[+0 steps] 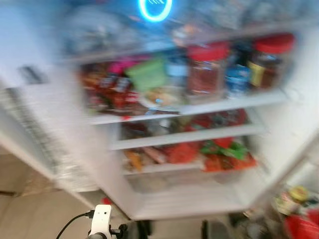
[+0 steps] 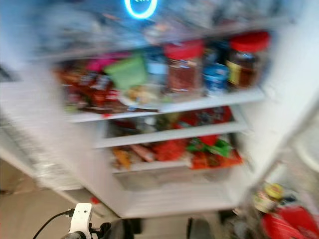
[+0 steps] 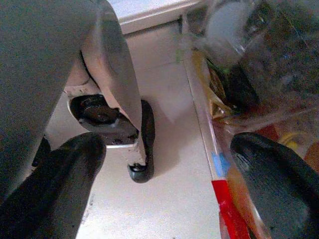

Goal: Restocking fridge

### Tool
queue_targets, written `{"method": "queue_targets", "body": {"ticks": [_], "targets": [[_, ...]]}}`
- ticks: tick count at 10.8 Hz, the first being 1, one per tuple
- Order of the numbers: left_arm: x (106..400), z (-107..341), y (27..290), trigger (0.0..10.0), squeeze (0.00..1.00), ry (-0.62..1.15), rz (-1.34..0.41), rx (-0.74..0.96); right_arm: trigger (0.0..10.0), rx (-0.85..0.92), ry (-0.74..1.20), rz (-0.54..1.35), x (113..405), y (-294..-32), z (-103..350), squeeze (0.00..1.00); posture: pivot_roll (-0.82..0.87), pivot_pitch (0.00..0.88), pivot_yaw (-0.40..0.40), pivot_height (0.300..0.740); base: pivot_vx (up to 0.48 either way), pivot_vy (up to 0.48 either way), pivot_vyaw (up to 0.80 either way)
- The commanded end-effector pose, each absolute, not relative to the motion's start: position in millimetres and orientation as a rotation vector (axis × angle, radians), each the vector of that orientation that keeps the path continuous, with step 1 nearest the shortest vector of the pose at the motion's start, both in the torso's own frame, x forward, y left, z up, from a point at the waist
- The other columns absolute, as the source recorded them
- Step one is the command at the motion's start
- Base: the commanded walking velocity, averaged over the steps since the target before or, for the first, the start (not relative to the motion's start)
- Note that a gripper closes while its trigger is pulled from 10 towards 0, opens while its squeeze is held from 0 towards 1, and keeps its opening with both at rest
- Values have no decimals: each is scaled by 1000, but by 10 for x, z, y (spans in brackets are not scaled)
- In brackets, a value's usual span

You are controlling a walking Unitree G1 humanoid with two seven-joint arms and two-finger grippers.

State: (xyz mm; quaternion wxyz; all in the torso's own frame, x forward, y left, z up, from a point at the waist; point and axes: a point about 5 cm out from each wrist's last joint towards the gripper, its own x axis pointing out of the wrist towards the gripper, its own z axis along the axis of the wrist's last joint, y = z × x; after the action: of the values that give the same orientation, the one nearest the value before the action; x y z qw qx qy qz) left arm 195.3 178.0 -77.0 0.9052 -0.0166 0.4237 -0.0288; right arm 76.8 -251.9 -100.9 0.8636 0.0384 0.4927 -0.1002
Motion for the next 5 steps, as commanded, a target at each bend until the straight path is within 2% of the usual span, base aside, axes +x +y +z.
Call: {"method": "queue_targets", "body": {"ticks": [1, 3, 5], "targets": [[1876, -798, 1919, 10000, 0, 912, -35, -7, 10000, 77, 1037, -177, 773, -2431, -1031, 0, -178, 23, 140, 627, 0, 450, 0], [1885, -794, 1919, 10000, 0, 911, -37, -4, 10000, 68, 1036, -171, 784, -2427, -1030, 0, -178, 8, 142, 627, 0, 450, 713], [1893, -792, 1902, 10000, 0, 913, -58, 9, 10000, 94, 1035, -194, 786, -2425, -1033, 0, -181, 0, 145, 627, 0, 454, 0]]}}
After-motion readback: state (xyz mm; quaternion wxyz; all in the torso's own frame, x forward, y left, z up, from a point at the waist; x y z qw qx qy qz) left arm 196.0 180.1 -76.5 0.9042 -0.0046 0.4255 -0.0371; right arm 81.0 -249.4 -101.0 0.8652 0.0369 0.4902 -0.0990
